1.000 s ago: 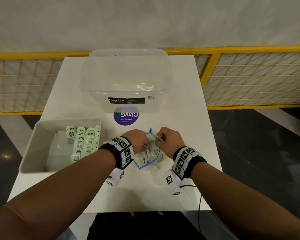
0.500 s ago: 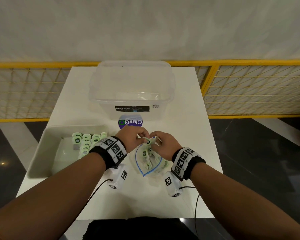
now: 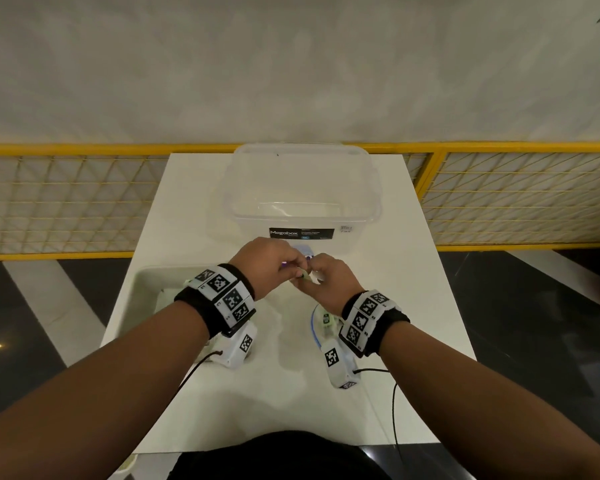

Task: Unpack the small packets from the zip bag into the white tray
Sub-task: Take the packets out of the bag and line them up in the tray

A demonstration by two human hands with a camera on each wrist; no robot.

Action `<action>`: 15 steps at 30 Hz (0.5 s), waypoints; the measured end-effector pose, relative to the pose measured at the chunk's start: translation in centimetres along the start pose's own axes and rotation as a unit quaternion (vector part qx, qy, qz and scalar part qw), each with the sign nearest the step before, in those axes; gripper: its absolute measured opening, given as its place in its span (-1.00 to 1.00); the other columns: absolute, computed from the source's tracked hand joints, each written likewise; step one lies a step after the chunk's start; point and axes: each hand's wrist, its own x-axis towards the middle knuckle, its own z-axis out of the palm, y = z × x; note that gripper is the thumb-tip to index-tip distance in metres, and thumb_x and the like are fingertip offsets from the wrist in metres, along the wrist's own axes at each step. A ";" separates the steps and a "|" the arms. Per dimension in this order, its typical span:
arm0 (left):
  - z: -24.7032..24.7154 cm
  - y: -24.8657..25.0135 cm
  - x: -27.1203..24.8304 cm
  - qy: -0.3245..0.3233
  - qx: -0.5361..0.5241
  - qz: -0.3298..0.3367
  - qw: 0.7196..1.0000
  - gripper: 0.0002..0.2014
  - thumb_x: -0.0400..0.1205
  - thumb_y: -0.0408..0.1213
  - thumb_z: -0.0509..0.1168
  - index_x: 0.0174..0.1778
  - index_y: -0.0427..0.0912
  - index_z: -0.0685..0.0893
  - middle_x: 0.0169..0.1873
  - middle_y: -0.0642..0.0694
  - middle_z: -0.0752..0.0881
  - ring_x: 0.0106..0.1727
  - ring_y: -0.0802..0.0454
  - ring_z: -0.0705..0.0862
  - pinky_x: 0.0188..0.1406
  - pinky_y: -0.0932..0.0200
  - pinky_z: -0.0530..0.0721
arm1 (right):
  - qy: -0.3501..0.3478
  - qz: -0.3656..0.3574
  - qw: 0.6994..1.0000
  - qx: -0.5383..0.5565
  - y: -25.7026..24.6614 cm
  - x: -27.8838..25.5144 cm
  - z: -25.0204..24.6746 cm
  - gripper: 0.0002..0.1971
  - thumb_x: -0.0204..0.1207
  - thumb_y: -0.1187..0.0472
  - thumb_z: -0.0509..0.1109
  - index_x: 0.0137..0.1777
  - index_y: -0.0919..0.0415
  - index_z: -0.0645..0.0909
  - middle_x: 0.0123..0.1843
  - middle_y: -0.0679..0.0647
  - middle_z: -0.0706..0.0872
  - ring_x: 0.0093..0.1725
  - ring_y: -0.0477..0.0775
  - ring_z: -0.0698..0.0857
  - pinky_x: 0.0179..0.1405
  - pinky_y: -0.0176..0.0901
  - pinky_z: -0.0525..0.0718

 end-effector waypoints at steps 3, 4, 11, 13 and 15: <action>-2.2 -1.2 -1.1 0.012 0.018 -0.017 1.000 -0.89 0.56 -0.15 0.43 -0.02 0.05 0.77 -0.17 0.14 0.75 -0.23 0.19 0.60 -0.07 0.24 0.56 | 0.003 0.007 0.999 0.033 -2.1 1.0 1.4 -0.95 0.41 0.07 0.53 -0.26 -0.07 0.73 -0.07 0.02 0.75 -0.01 0.03 0.71 0.05 -0.07 0.64; -2.9 -1.8 -1.4 0.016 0.026 -0.025 0.999 -0.90 0.57 -0.13 0.42 -0.02 0.07 0.76 -0.19 0.16 0.73 -0.24 0.18 0.60 -0.07 0.22 0.57 | -0.002 0.014 0.999 0.047 -2.8 1.3 1.9 -0.96 0.41 0.09 0.54 -0.25 -0.06 0.75 -0.06 0.01 0.76 -0.01 0.01 0.71 0.07 -0.09 0.64; -6.7 -6.5 -3.9 0.008 0.087 -0.043 0.995 -0.90 0.60 -0.11 0.38 -0.03 0.06 0.78 -0.19 0.12 0.76 -0.29 0.17 0.56 -0.14 0.22 0.54 | -0.048 0.041 0.995 0.080 -5.8 2.9 6.1 -0.77 0.48 0.33 0.38 0.10 0.12 0.51 -0.20 -0.02 0.56 -0.27 0.02 0.52 -0.20 -0.13 0.55; -8.0 -8.0 -4.6 0.008 0.098 -0.071 0.993 -0.91 0.59 -0.13 0.39 -0.05 0.04 0.78 -0.20 0.11 0.78 -0.26 0.14 0.61 -0.08 0.19 0.61 | -0.040 0.055 0.993 0.097 -6.1 3.3 7.1 -0.79 0.51 0.39 0.29 0.00 0.11 0.36 -0.22 0.07 0.47 -0.31 0.01 0.44 -0.28 -0.12 0.49; -8.7 -9.9 -5.4 -0.010 0.124 -0.117 0.985 -0.92 0.58 -0.15 0.38 -0.08 0.04 0.77 -0.19 0.09 0.78 -0.19 0.08 0.67 -0.06 0.17 0.64 | -0.039 0.073 0.994 0.078 -6.3 3.6 7.9 -0.81 0.57 0.36 0.24 -0.13 0.11 0.30 -0.26 0.10 0.43 -0.35 0.01 0.38 -0.35 -0.14 0.42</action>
